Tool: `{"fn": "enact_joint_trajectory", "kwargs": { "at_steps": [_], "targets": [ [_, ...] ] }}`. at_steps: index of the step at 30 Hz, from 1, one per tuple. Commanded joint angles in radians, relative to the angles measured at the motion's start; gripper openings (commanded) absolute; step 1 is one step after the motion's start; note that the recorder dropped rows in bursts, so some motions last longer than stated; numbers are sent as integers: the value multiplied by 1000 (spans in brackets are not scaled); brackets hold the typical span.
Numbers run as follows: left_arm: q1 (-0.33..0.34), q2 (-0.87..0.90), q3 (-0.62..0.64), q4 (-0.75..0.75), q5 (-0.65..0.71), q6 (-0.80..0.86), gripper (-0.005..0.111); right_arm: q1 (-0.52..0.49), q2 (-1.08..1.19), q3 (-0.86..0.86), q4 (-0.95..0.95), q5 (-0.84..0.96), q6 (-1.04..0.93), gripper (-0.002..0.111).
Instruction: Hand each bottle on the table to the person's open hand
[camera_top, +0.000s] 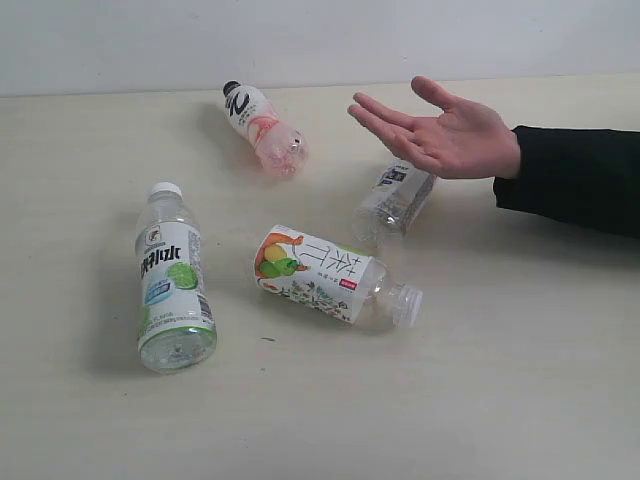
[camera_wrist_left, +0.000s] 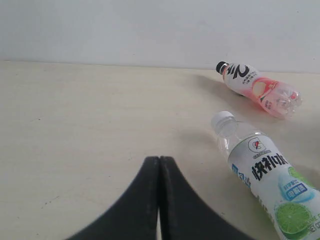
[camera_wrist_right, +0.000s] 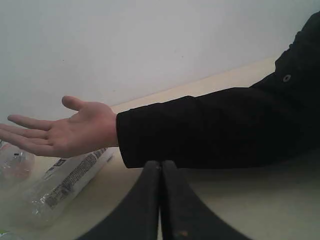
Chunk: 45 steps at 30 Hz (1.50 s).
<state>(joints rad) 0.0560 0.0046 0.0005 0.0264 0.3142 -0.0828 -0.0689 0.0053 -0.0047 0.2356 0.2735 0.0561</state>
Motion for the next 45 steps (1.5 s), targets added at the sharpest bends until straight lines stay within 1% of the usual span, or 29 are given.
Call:
{"fn": "enact_joint_trajectory", "kwargs": {
  "at_steps": [1, 22, 29, 32, 34, 39, 42, 44, 45],
  "targets": [
    [-7, -5, 0, -6, -2, 1, 0, -2, -5, 5, 1, -5, -3, 1],
    [-7, -5, 0, -6, -2, 1, 0, -2, -5, 5, 1, -5, -3, 1],
    [-7, -5, 0, -6, -2, 1, 0, -2, -5, 5, -8, -168, -3, 1],
    [-7, -5, 0, -6, -2, 1, 0, -2, -5, 5, -10, -176, -3, 1],
    [-7, -5, 0, -6, -2, 1, 0, -2, -5, 5, -10, -213, -3, 1],
    [-7, -5, 0, -6, -2, 1, 0, -2, -5, 5, -8, -214, -3, 1],
    [-7, -5, 0, -6, -2, 1, 0, -2, -5, 5, 76, -337, 52, 0],
    [-7, -5, 0, -6, -2, 1, 0, -2, -5, 5, 79, -399, 83, 0],
    [-7, -5, 0, -6, -2, 1, 0, -2, -5, 5, 79, -400, 88, 0]
  ]
}}
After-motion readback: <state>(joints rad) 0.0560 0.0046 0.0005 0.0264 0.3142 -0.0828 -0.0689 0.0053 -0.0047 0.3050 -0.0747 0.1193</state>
